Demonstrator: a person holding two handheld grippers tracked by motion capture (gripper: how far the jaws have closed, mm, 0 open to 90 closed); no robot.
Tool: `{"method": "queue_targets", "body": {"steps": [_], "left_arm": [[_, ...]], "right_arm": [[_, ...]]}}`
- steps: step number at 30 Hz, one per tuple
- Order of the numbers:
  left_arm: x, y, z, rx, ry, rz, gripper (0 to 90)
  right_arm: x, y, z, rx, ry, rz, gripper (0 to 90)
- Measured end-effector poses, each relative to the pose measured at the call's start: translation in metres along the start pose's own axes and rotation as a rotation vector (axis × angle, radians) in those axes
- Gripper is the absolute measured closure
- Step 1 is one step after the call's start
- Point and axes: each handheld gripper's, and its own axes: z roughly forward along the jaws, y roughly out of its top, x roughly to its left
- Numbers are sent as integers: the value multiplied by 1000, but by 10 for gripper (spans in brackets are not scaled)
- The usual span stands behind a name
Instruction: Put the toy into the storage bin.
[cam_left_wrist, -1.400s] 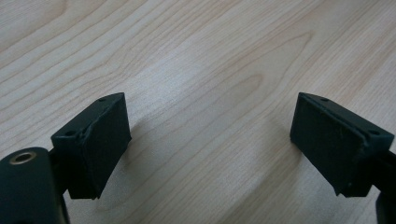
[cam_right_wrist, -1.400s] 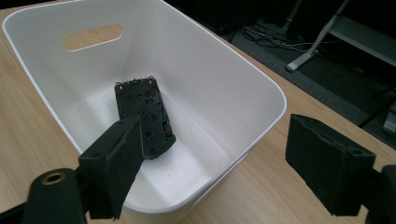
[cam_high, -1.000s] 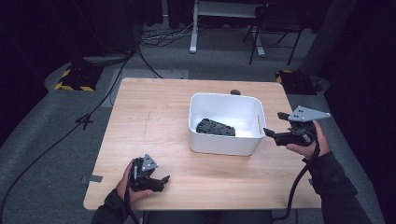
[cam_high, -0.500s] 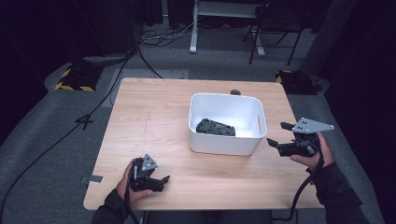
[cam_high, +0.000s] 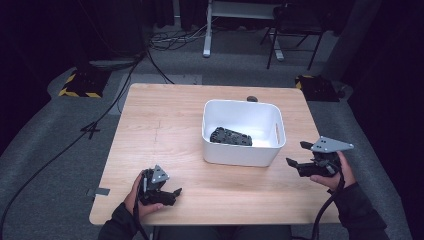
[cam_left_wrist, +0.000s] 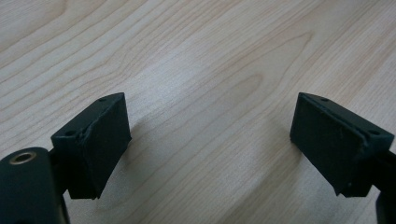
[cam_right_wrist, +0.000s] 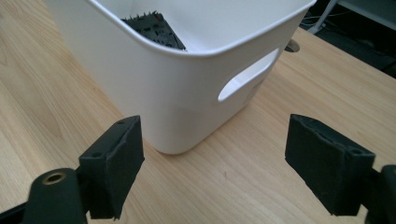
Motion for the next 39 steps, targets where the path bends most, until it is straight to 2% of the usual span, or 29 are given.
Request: {"method": "queue_targets", "body": {"steps": [11,19,25,30,37,39], "left_arm": [[0,0,0,1,0,1,124],[0,0,0,0,0,0,124],[0,0,0,1,0,1,124],[0,0,0,1,0,2,124],[0,0,0,1,0,1,124],[0,0,0,1,0,1,124]], "right_arm": [[-1,-26,8,61,-11,16,199],[-2,-45,10,77,-12,64,196],[-4,-59,13,97,-4,77,196],[-5,-71,13,131,0,68,202],[-4,-90,12,144,8,104,199],[-4,-96,12,146,27,107,195]]}}
